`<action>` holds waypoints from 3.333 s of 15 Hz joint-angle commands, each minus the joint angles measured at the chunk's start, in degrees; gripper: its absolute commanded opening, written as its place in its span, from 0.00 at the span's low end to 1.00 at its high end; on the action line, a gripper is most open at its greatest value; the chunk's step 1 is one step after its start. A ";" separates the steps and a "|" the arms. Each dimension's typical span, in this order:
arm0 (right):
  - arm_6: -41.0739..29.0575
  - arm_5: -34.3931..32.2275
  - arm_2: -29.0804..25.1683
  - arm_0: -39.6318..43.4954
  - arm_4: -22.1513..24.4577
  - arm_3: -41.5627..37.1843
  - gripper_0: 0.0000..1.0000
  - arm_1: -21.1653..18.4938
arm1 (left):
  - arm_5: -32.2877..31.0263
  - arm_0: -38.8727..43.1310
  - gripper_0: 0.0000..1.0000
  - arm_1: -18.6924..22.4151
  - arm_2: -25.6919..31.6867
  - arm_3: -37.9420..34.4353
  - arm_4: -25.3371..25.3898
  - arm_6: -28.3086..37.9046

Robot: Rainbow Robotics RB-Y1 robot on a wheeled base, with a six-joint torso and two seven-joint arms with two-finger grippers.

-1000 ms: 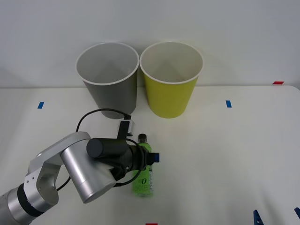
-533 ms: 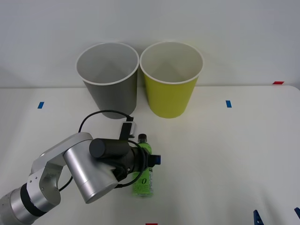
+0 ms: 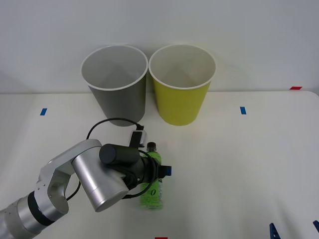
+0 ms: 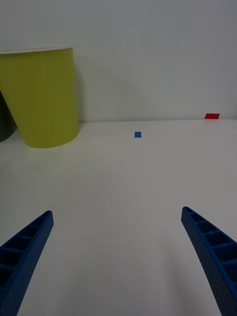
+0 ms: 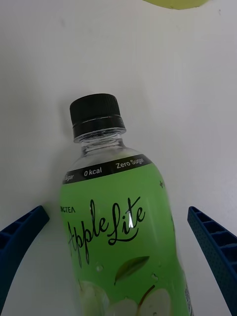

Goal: Put cans in the gray bin and PET bottles in the light green bin.

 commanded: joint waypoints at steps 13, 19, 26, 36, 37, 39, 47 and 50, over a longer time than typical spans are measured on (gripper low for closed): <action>0.00 0.00 0.00 0.00 0.00 0.00 0.89 0.00 | -3.09 -0.93 1.00 -3.01 -0.14 6.14 1.33 -2.83; 0.00 0.00 0.00 0.00 0.00 0.00 0.90 0.00 | -3.17 -0.93 0.87 -2.92 -0.14 6.32 1.51 -3.44; 0.00 0.00 0.00 0.00 0.00 0.00 0.89 0.00 | -4.05 -0.84 0.00 -2.31 -0.14 6.23 2.03 -4.68; 0.00 0.00 0.00 0.00 0.00 0.00 0.90 0.00 | -4.67 -0.84 0.00 1.65 -0.14 -0.45 1.42 -4.68; 0.00 0.00 0.00 0.00 0.00 0.00 0.90 0.00 | -4.67 -0.84 0.00 3.14 -0.14 -2.56 0.98 -4.59; 0.00 0.00 0.00 0.00 0.00 0.00 0.89 0.00 | -4.67 -0.84 0.00 5.60 -0.22 -6.07 -1.39 -4.32; 0.00 0.00 0.00 0.00 0.00 0.00 0.90 0.00 | -7.39 6.01 0.00 10.96 -0.05 -22.16 -17.13 -2.74; 0.00 0.00 0.00 0.00 0.00 0.00 0.90 0.00 | -8.01 7.07 0.00 14.04 0.83 -26.99 -21.08 -2.39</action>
